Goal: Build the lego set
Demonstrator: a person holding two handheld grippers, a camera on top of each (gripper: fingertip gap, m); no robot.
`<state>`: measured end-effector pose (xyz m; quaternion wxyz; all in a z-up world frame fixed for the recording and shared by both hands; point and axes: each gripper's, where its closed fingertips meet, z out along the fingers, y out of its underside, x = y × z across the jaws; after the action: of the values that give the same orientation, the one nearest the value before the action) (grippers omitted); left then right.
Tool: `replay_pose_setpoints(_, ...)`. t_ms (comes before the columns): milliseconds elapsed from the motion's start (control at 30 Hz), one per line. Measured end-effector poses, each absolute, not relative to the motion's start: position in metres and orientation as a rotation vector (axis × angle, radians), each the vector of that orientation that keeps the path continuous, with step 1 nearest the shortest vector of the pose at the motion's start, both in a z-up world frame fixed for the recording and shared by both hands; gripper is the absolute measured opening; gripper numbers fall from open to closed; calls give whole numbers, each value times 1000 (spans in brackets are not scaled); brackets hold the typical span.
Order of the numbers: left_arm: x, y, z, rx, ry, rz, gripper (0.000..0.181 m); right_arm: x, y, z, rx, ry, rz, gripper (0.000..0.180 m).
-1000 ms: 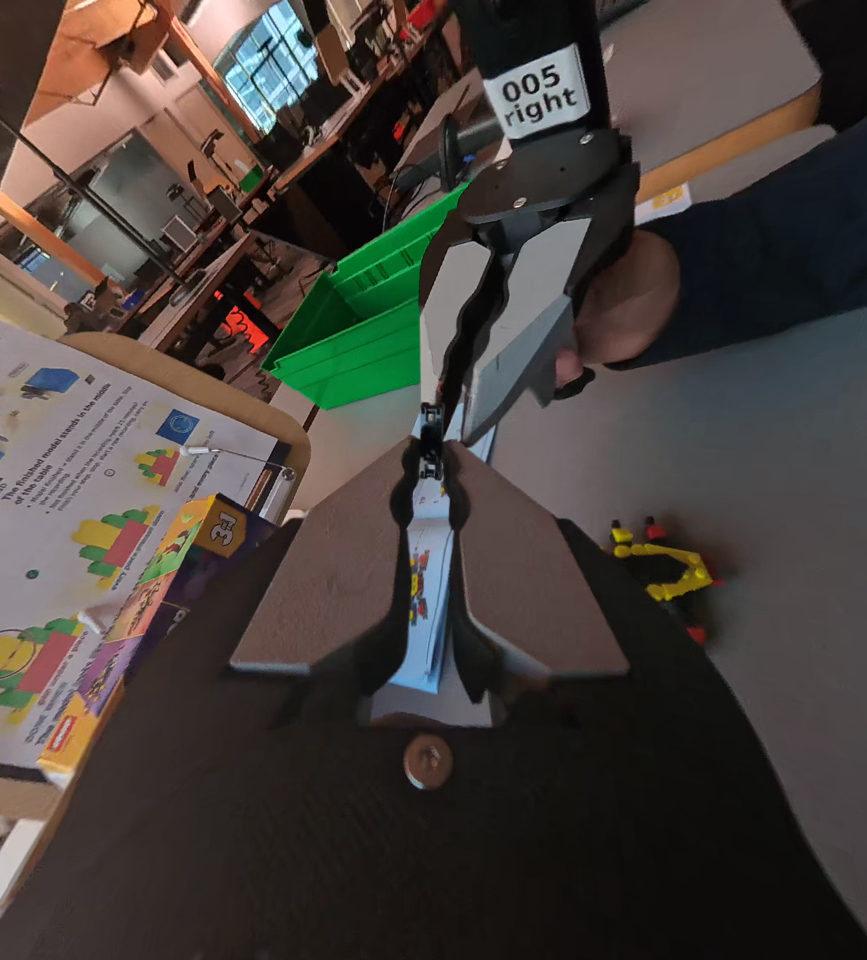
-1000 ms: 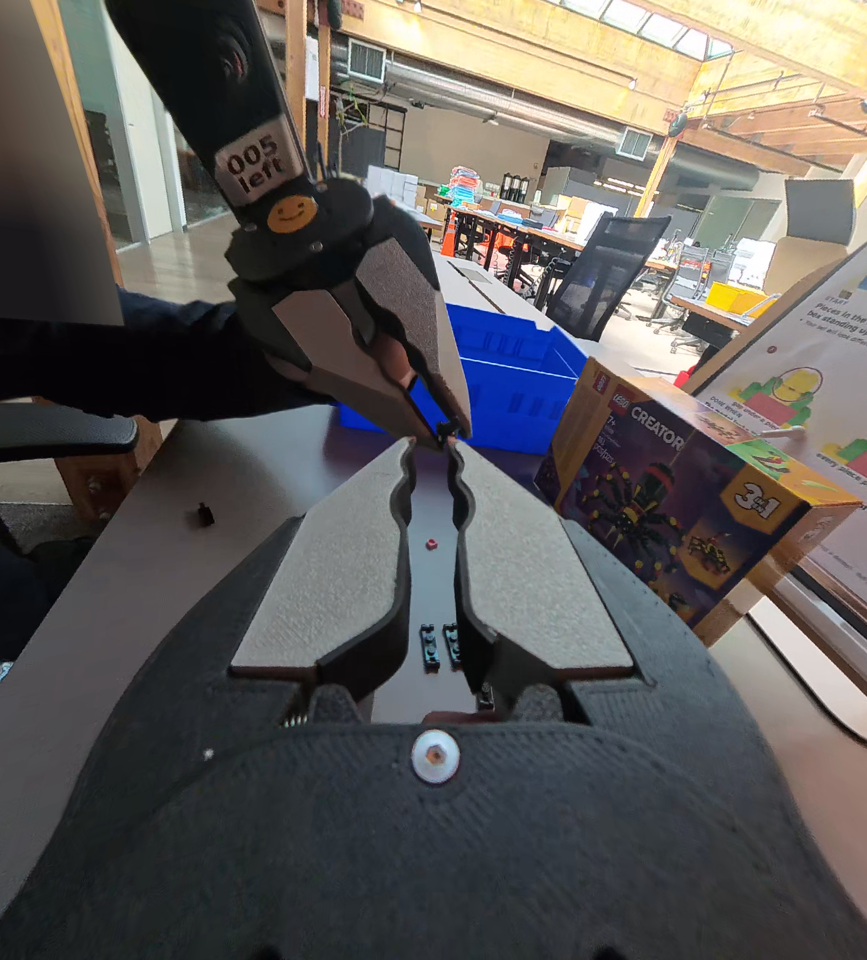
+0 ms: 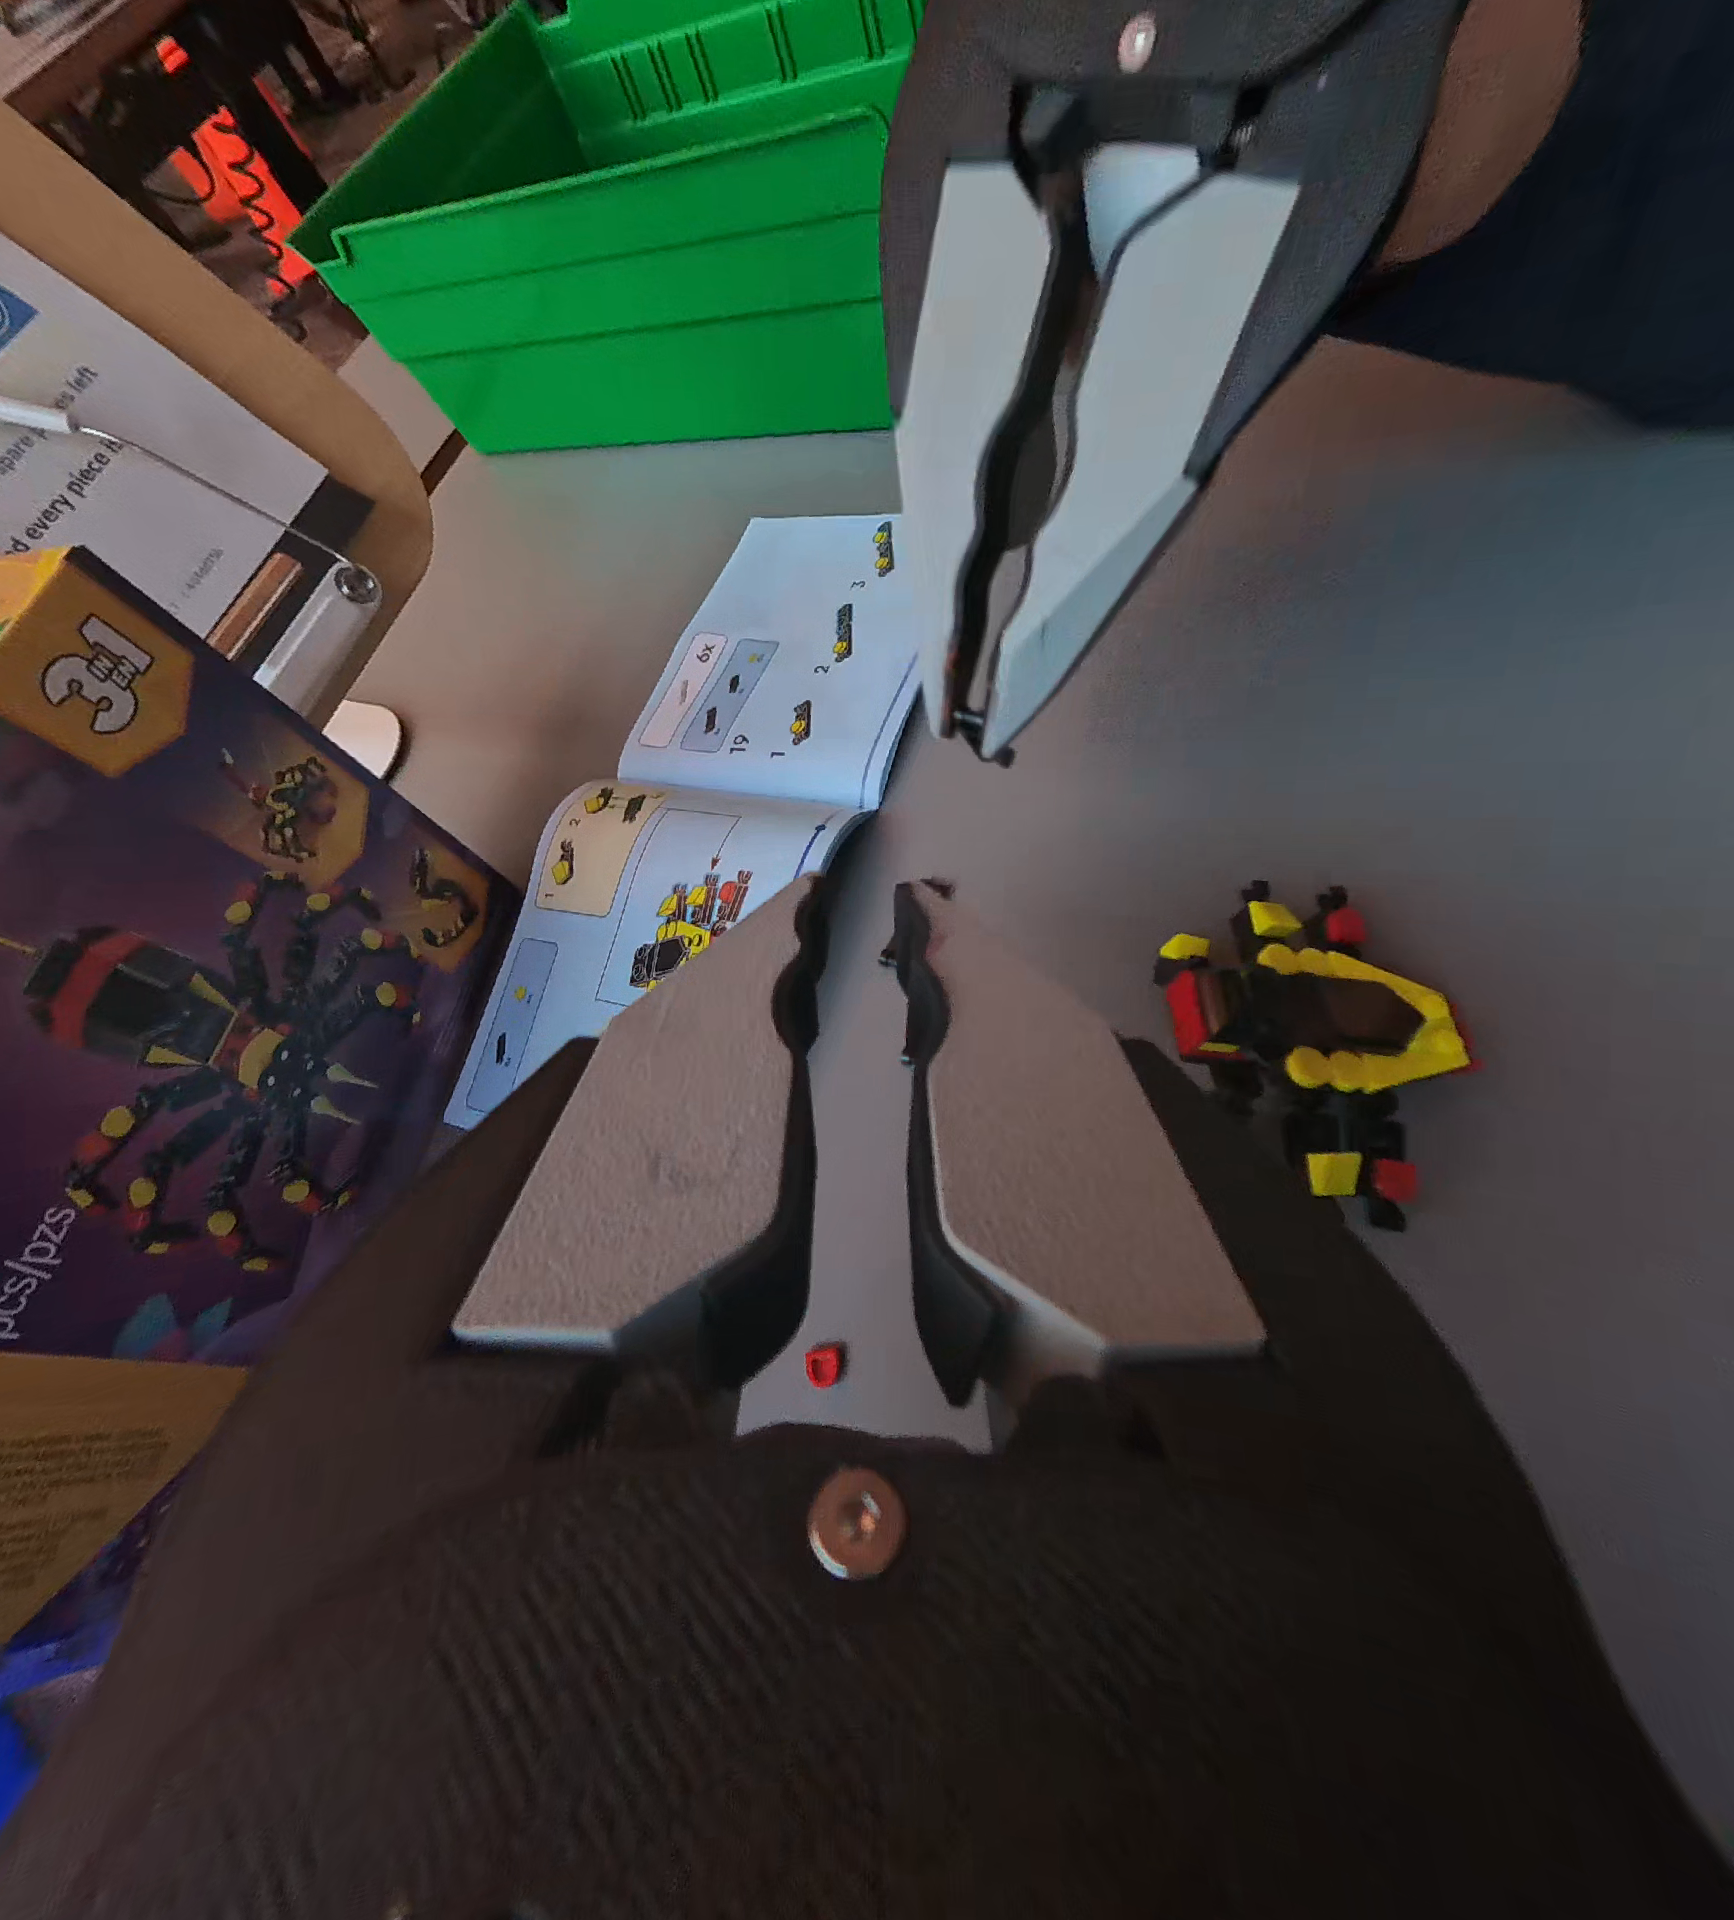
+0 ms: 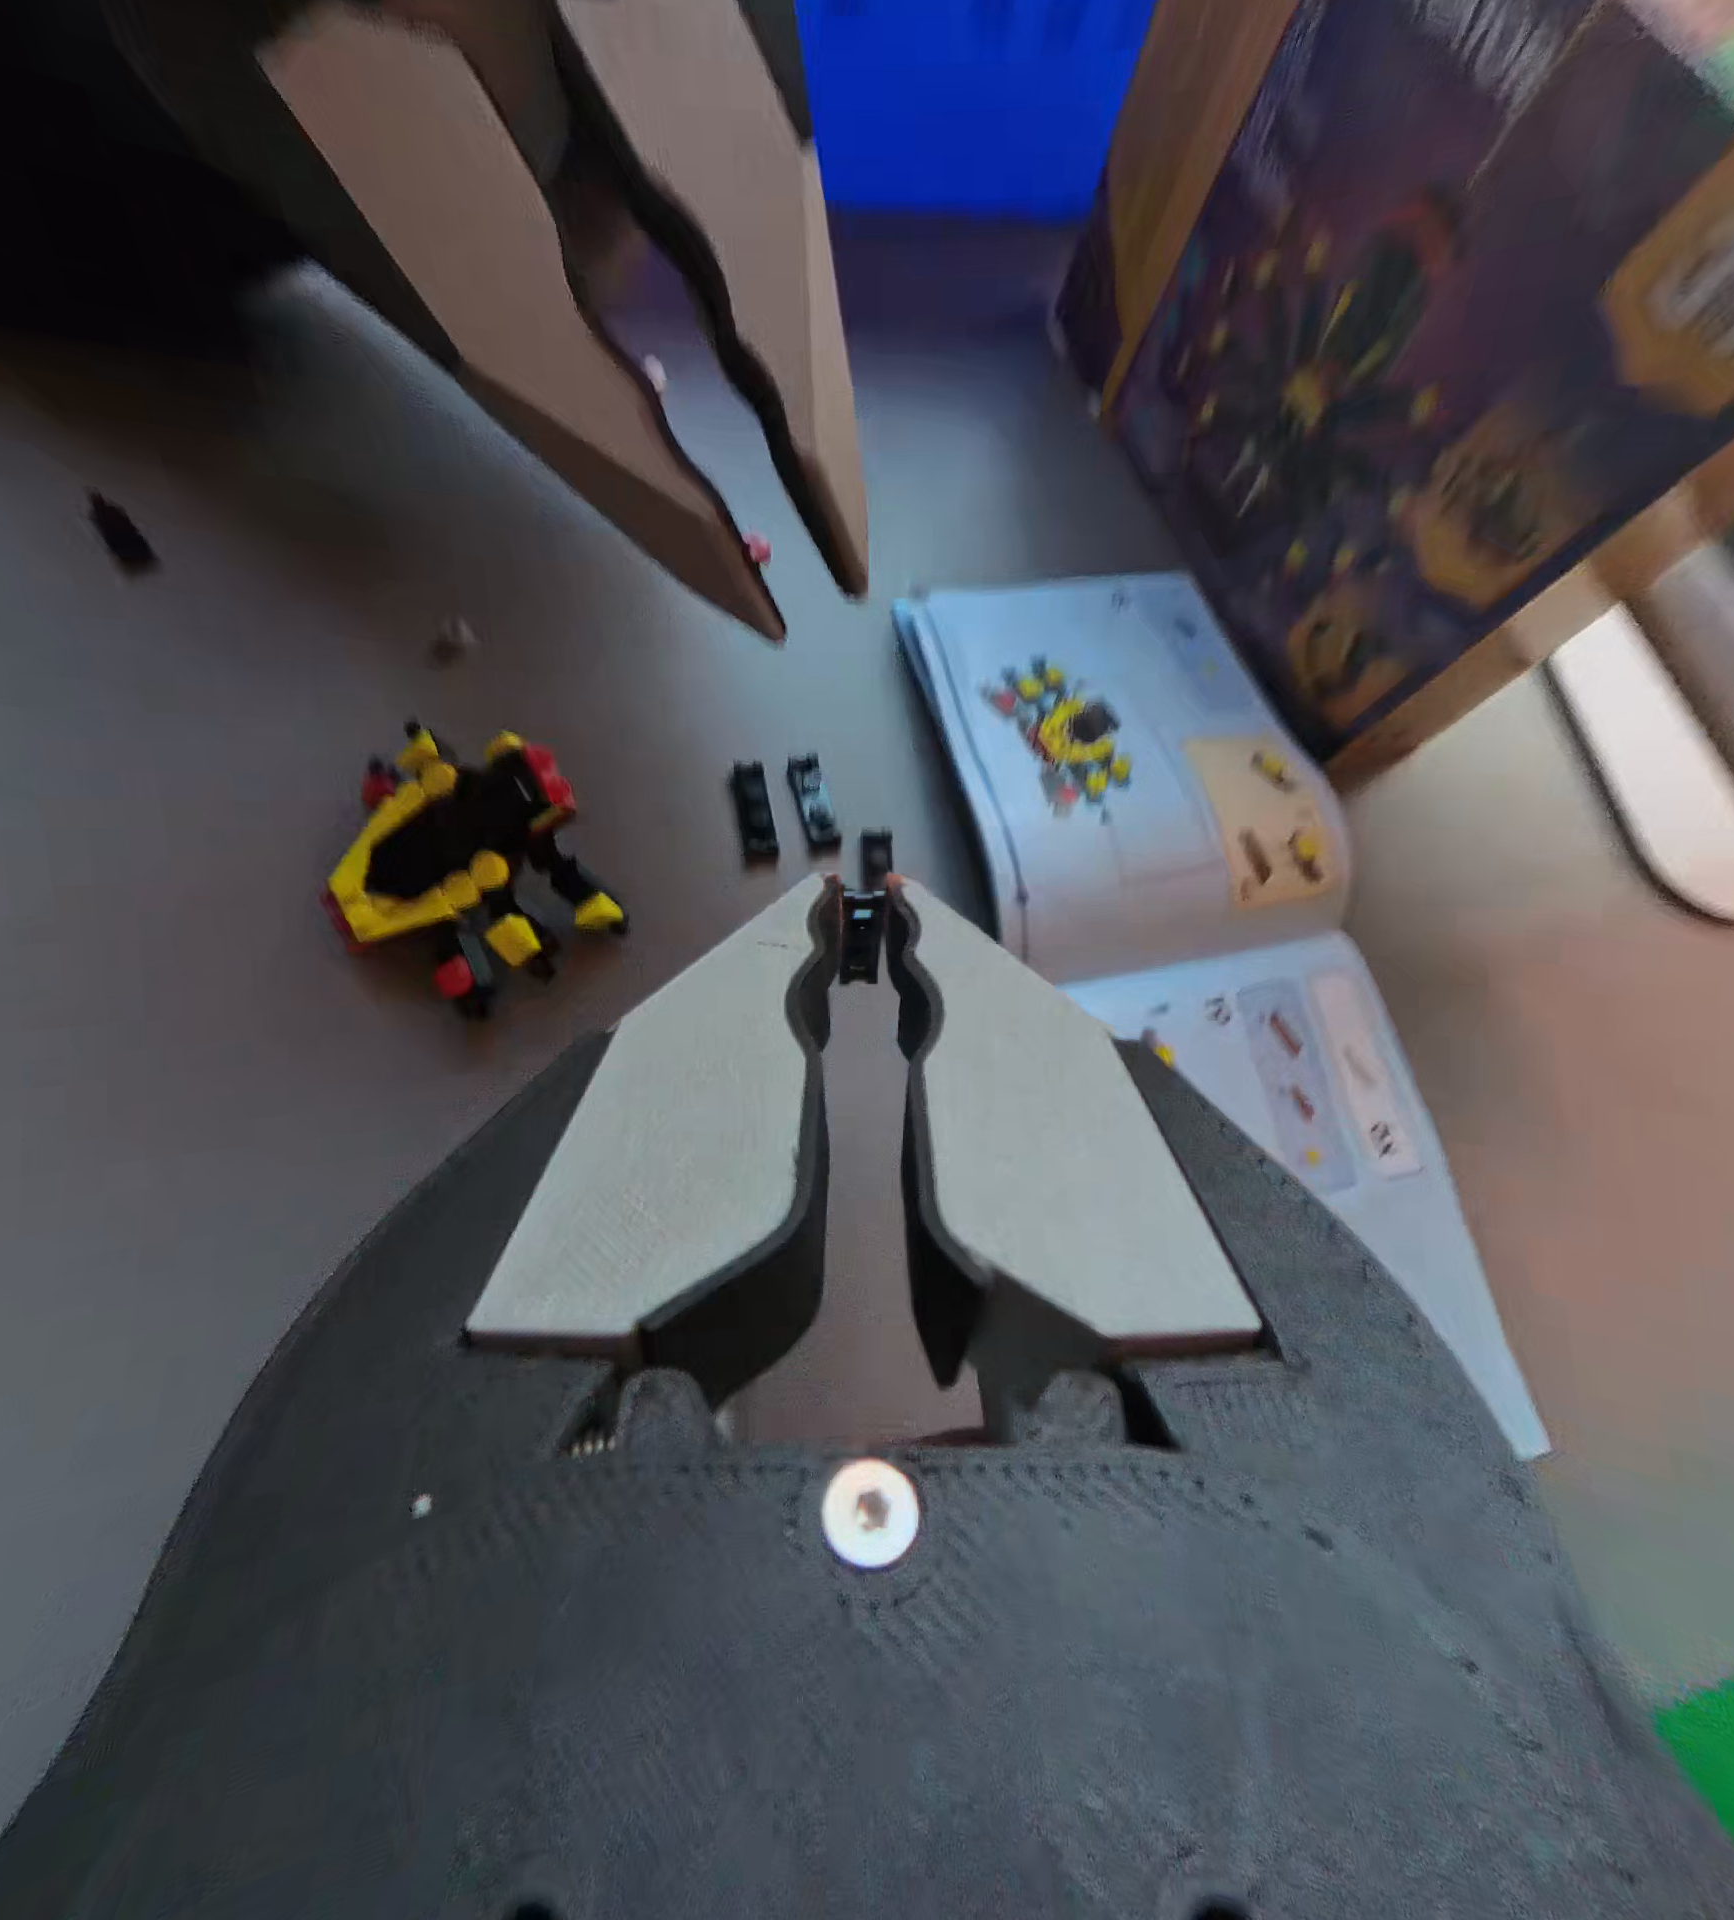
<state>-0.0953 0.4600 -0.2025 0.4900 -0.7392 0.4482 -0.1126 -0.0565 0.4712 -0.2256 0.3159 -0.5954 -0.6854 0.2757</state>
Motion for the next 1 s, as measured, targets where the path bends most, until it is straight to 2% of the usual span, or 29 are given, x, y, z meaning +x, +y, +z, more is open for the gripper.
replay_pose_setpoints(133, -99, 464, -202, -1802, 1069, -243, 6, -54, 470, -264, -1671, -1946, 551, 6)
replay_pose_setpoints(333, -98, 464, -199, -1786, 1063, -212, 2, -74, 474, -274, -1672, -1887, 497, 8)
replay_pose_setpoints(367, -99, 464, -199, -1786, 1063, -208, 2, -75, 473, -273, -1675, -1879, 529, 14)
replay_pose_setpoints(467, -101, 465, -197, -1786, 1053, -205, 2, -73, 472, -261, -1686, -1832, 682, 19)
replay_pose_setpoints(700, -103, 467, -197, -1814, 1014, -219, 3, -65, 513, -211, -1660, -1466, 820, 17)
replay_pose_setpoints(833, -101, 465, -195, -1817, 1013, -235, 4, -61, 541, -205, -1681, -1252, 845, 18)
replay_pose_setpoints(933, -97, 456, -175, -1735, 1034, -267, 3, -60, 553, -212, -1687, -1197, 828, 20)
replay_pose_setpoints(1000, -101, 442, -141, -1673, 1014, -336, 0, -57, 563, -222, -1687, -1179, 743, 20)
